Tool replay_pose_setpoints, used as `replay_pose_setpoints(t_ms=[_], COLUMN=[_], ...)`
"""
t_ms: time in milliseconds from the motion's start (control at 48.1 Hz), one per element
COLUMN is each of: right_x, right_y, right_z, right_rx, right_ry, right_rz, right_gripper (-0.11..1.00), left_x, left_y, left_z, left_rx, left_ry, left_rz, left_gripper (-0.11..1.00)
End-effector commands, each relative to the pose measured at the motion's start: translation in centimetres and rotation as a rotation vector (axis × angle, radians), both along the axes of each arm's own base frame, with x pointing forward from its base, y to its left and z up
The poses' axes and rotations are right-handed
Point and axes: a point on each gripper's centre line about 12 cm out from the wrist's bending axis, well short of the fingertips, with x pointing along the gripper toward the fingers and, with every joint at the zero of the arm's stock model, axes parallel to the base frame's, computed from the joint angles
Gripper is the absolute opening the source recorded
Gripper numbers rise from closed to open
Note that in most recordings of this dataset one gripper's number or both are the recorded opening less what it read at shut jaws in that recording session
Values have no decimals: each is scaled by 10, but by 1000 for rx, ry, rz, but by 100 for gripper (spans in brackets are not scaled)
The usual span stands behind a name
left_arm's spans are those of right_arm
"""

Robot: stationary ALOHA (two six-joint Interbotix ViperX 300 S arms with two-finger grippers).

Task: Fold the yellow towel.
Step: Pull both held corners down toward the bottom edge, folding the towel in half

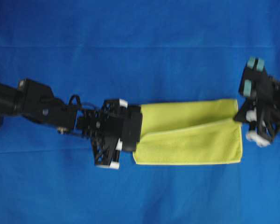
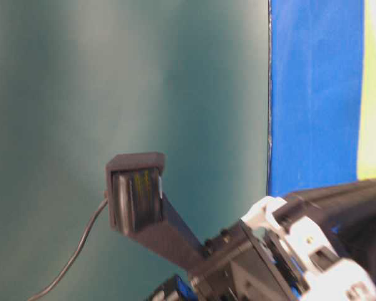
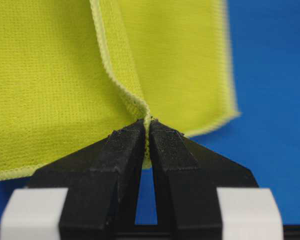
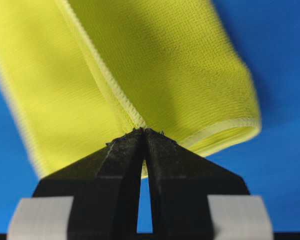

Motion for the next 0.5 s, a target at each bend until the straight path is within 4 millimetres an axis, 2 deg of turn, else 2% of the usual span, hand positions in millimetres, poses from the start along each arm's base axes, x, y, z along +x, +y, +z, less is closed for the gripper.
replay_pose_setpoints(t_ms=[0, 270, 478], right_x=[1, -1, 6], right_y=[18, 57, 65], right_z=[2, -4, -9], right_rx=[28, 87, 81], right_ry=[-3, 40, 61], right_rz=[43, 112, 130], right_gripper=[4, 4, 4], left_x=[2, 1, 7], left_y=[-17, -47, -47], left_z=[10, 11, 12], left_rx=[-9, -12, -8], left_ry=[-30, -22, -9], left_rz=[-35, -101, -101], left_gripper=[5, 5, 5])
